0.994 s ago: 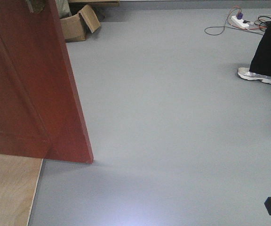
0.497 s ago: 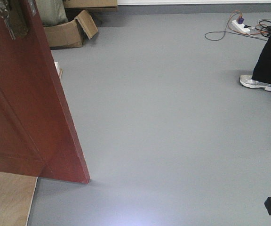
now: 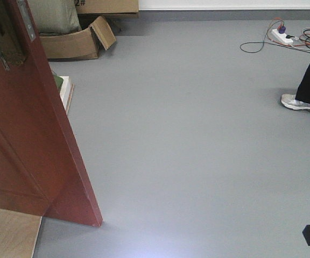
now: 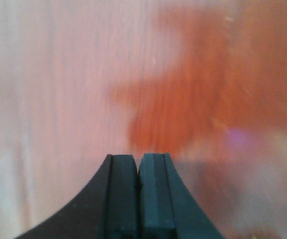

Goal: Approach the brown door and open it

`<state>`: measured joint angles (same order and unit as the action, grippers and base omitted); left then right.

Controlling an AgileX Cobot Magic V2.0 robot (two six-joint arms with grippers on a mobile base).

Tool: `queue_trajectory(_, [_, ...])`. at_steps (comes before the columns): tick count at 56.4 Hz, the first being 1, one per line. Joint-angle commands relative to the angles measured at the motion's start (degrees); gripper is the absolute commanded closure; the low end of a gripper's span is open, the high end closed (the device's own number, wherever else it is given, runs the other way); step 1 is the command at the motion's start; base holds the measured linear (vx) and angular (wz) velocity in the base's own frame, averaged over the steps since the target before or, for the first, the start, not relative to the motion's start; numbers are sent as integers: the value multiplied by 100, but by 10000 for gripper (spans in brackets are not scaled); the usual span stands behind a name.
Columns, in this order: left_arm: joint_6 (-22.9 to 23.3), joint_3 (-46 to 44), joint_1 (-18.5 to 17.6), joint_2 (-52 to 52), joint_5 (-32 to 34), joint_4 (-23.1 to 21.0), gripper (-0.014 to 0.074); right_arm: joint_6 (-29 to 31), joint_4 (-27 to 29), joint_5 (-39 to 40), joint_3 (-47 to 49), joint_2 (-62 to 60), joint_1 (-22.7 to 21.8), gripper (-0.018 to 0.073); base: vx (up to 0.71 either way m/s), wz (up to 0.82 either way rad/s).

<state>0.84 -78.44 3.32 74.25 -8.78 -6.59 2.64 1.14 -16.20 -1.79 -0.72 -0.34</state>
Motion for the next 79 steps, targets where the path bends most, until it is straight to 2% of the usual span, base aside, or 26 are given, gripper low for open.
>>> queue_trajectory(1, [29, -160, -38, -152, 461, -2, 603, 31, -35, 470, -22, -57, 11, 559, 10, 1])
queue_trajectory(79, [29, -160, -38, -152, 459, -2, 603, 31, -35, 470, -22, -57, 11, 559, 7, 1])
